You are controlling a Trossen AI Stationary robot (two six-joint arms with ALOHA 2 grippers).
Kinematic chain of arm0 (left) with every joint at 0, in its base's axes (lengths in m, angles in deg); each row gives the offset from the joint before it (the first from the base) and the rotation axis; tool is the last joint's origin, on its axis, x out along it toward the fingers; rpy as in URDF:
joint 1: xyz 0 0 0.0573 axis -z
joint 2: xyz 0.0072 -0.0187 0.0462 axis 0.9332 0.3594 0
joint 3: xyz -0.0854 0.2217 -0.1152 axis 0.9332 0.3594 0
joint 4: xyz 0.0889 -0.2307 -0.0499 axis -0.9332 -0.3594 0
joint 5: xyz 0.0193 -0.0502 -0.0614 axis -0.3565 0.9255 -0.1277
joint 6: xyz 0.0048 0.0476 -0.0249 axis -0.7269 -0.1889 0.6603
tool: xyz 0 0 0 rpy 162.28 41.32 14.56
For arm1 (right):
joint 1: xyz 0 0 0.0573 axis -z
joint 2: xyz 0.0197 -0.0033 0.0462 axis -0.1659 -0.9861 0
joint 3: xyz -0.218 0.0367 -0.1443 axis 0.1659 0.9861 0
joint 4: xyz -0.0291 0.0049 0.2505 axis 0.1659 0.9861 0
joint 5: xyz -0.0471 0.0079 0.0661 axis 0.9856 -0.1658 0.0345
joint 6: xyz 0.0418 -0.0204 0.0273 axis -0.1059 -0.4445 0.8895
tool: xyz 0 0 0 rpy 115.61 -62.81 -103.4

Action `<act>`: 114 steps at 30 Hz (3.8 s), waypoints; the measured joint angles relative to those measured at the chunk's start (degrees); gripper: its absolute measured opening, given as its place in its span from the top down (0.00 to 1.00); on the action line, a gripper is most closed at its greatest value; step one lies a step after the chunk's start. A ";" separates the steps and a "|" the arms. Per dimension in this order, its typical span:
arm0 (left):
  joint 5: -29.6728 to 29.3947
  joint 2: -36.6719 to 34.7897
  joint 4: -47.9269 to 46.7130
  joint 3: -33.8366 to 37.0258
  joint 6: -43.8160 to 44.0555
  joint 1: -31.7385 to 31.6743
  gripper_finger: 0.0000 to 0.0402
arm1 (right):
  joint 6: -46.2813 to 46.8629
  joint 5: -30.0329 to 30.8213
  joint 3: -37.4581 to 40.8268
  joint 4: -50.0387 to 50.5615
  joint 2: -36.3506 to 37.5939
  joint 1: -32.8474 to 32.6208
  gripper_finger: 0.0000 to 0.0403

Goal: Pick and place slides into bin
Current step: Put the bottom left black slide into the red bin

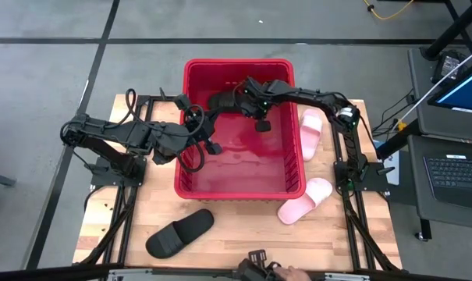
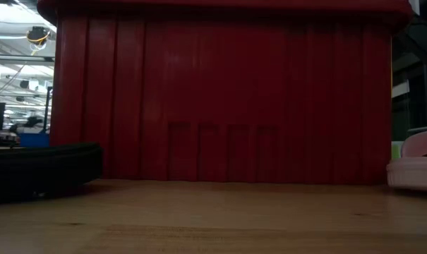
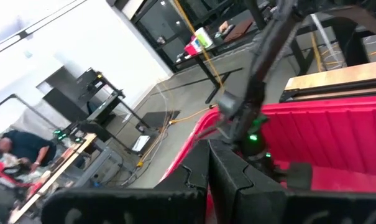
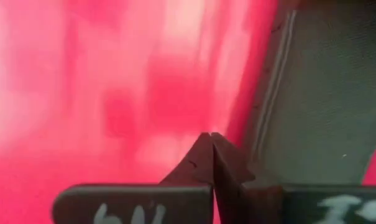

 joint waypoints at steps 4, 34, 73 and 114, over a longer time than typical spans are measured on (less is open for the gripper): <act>0.76 0.00 0.03 0.00 0.00 0.00 1.00 | 2.79 -4.67 -6.49 6.03 0.05 -0.56 1.00; -2.16 -3.48 -15.69 1.31 20.66 8.91 1.00 | 16.39 -11.82 12.31 -15.95 38.97 -7.31 1.00; 18.96 -2.31 -48.49 1.36 101.21 58.48 1.00 | 34.45 31.79 27.80 -47.99 42.14 -54.36 1.00; 17.36 26.24 -37.09 1.36 141.14 56.31 0.97 | 28.37 30.43 27.80 -53.63 40.35 -54.97 0.98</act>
